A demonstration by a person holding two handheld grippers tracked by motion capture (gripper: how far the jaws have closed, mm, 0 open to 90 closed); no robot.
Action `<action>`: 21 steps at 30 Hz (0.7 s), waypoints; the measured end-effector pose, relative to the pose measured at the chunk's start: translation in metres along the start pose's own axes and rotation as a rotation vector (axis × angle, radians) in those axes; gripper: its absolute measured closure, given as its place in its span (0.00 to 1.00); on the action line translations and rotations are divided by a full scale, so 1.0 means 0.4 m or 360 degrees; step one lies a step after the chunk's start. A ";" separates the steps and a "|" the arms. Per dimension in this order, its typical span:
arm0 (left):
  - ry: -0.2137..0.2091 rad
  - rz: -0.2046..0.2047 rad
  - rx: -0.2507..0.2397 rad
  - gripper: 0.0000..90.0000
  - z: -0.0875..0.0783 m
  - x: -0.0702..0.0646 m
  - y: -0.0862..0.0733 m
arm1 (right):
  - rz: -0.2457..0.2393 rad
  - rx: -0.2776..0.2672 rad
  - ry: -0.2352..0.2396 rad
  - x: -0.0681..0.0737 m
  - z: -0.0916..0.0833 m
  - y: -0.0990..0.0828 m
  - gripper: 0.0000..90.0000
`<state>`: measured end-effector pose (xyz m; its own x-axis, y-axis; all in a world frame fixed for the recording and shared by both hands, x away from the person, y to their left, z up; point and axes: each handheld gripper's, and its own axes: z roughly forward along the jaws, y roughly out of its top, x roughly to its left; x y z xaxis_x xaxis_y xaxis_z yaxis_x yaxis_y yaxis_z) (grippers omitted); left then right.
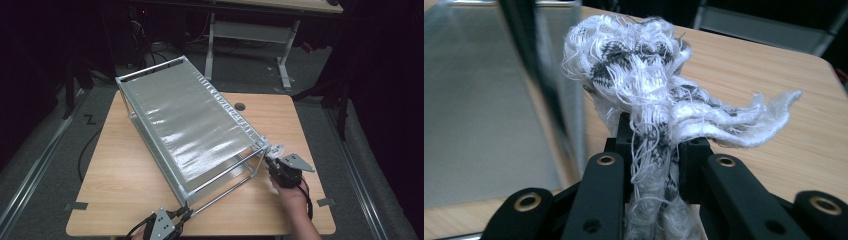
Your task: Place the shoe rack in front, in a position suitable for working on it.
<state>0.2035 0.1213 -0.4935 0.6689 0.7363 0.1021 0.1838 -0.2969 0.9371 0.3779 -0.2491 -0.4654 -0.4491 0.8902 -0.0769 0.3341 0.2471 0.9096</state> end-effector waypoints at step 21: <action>0.0098 -0.0011 0.0017 0.88 -0.029 0.025 -0.012 | -0.0048 -0.0080 0.0149 0.047 0.028 0.015 0.86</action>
<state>0.2010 0.1370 -0.4932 0.6218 0.7745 0.1161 0.1964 -0.2977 0.9343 0.3806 -0.2267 -0.4659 -0.5347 0.8423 -0.0684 0.2783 0.2519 0.9269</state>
